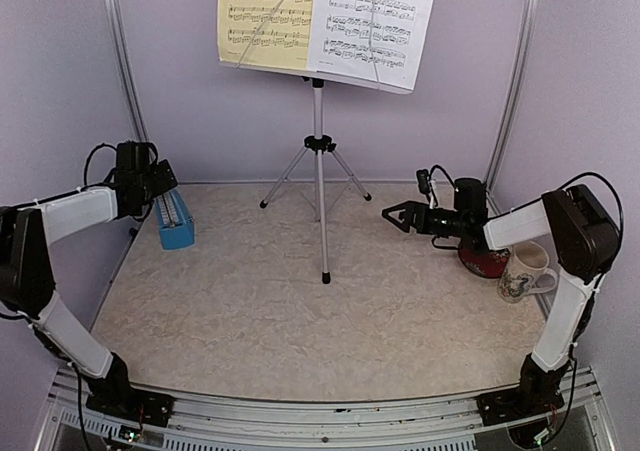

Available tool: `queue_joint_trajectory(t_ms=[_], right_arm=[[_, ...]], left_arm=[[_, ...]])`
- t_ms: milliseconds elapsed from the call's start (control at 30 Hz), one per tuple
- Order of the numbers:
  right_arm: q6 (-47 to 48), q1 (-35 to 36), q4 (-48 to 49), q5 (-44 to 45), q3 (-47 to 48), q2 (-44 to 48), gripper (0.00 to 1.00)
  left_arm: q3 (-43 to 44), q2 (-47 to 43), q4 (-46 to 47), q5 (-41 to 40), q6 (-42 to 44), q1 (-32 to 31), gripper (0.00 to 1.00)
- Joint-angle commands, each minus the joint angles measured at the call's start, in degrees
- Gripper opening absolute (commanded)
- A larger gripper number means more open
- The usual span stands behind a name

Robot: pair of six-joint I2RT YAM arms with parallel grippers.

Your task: Set up the instrument practice props

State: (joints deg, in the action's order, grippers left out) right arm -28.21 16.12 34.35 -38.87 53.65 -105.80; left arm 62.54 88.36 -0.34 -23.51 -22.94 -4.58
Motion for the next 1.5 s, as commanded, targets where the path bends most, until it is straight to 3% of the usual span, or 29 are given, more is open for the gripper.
queue_joint_trajectory(t_ms=[0, 267, 667, 1000, 1467], right_arm=[[-1.5, 0.5, 3.8, -1.4, -1.6, 2.8, 1.0], [-2.7, 0.5, 5.8, -2.1, -3.6, 2.6, 1.0], [-2.8, 0.5, 6.2, -2.0, -5.1, 3.6, 1.0], [-1.9, 0.5, 4.4, -1.7, -5.9, 6.2, 1.0], [-1.8, 1.1, 2.3, -2.8, -6.8, 9.8, 1.0]], left_arm=[[1.8, 3.0, -0.4, 2.8, 3.1, -0.2, 0.99], [3.3, 8.0, 0.3, 4.3, 4.1, -0.1, 0.95], [1.6, 7.8, 2.8, 3.9, 4.2, -3.0, 0.52], [-2.0, -1.7, -0.4, -5.6, 2.1, -19.1, 0.43], [-4.8, -9.3, -13.3, -17.1, -11.9, -44.7, 0.36]])
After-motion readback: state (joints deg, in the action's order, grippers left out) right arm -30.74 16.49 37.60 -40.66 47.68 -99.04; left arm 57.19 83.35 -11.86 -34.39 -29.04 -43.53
